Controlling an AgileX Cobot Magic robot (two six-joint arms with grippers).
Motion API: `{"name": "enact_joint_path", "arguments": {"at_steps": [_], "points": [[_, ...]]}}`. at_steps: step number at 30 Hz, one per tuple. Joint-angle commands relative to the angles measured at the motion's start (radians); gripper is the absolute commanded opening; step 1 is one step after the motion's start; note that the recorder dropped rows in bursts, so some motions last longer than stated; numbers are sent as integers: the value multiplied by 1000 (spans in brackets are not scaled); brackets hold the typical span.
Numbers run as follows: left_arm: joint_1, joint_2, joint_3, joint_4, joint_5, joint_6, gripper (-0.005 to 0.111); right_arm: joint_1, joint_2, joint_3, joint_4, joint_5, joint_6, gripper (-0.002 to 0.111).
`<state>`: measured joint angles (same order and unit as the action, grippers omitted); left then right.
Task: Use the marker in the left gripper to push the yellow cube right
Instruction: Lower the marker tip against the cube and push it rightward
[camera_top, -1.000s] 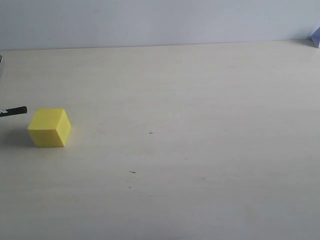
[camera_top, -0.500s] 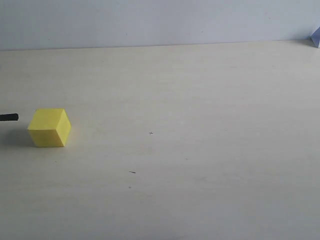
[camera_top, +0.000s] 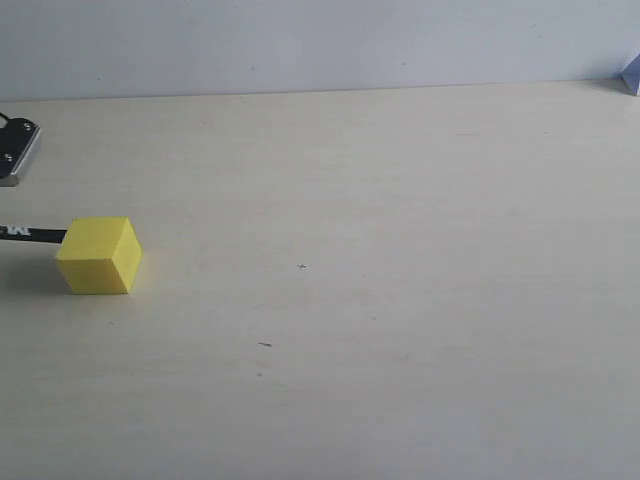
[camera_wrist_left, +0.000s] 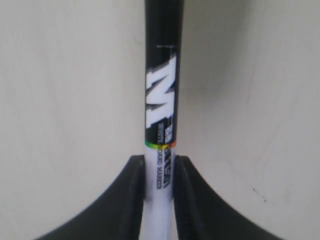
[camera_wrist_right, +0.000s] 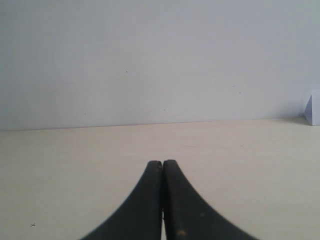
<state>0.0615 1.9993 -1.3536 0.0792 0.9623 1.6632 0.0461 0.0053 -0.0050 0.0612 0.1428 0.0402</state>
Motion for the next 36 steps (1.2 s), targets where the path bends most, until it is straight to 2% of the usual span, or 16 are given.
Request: {"name": "enact_joint_path", "arguments": {"at_steps": [1, 3, 6, 12, 16, 21, 28, 31, 36], "points": [[-103, -2, 3, -34, 22, 1, 0, 1, -5, 5, 0, -10, -2, 0], [-136, -2, 3, -34, 14, -1, 0, 1, -5, 5, 0, -10, -2, 0], [-140, -2, -4, -32, 10, -43, 0, 1, -5, 5, 0, -10, -2, 0], [-74, -2, -7, 4, 58, -70, 0, 1, -5, 5, 0, -10, -2, 0], [-67, -2, -7, 5, 80, -69, 0, 1, -5, 5, 0, -10, -2, 0], [-116, -2, -7, 3, 100, -65, 0, 1, -5, 5, 0, -10, -2, 0], [-235, -2, -7, -13, 158, -72, 0, 1, -5, 5, 0, -10, -2, 0], [-240, -2, -7, -10, 144, -114, 0, 1, -5, 5, 0, -10, -2, 0], [-209, -2, -7, -7, 177, -176, 0, 1, -5, 5, 0, -10, -2, 0]]}}
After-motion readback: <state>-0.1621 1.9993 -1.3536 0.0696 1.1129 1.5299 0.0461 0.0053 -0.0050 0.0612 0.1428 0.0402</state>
